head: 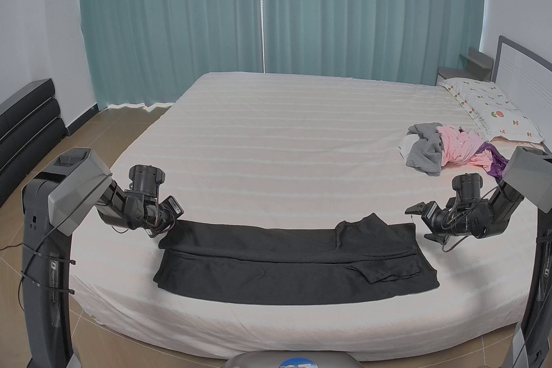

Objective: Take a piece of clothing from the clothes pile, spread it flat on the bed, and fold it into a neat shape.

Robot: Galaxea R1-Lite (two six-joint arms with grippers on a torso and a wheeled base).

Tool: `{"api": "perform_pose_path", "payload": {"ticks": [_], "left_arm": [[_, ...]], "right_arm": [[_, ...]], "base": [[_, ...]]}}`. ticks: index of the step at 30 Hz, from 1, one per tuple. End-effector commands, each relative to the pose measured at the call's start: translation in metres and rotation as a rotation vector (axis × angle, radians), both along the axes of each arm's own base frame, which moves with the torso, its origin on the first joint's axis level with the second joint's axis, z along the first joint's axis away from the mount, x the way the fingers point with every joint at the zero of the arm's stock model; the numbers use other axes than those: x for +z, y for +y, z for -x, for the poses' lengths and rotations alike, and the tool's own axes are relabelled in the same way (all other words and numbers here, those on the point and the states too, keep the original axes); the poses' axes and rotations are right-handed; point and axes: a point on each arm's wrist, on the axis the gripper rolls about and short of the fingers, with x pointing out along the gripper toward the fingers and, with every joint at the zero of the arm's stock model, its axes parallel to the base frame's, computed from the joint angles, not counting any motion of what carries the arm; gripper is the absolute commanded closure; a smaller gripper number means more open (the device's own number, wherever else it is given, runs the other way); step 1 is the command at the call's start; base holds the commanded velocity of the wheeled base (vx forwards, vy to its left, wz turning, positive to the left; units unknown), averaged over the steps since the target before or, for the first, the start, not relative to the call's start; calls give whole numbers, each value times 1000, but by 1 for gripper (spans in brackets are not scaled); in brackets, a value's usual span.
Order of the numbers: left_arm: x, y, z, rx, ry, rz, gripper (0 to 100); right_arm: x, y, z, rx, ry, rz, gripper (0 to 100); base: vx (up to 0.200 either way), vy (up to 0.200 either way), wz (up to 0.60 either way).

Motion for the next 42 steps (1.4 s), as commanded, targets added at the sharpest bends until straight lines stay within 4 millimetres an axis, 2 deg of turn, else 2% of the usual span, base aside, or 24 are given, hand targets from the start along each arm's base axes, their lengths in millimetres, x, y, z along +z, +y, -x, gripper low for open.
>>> {"api": "perform_pose_path", "payload": {"ticks": [1,7,12,15,28,42], "left_arm": [[1,0,1,28,-3,-5,100],[2,4,1,48,-6,3,100],[3,6,1,56,-7,4,100],[6,7,1,68,-13,15,100],[2,6,4,67,2,18,100],[2,5,5,65,4,18,100]], "right_arm": [[0,-7,0,-17,-2,1,0],[1,-13,-1,-36,-7,6,0],[1,-26,-6,-93,-19,42,0],[-9,-28,-7,-108,2,56,0],[-20,-10,-25,-67,-19,80,0],[-27,10,-26,15,-18,117,0]], "base": [[0,0,0],[0,0,0],[0,0,0],[0,0,0],[0,0,0],[0,0,0]]}}
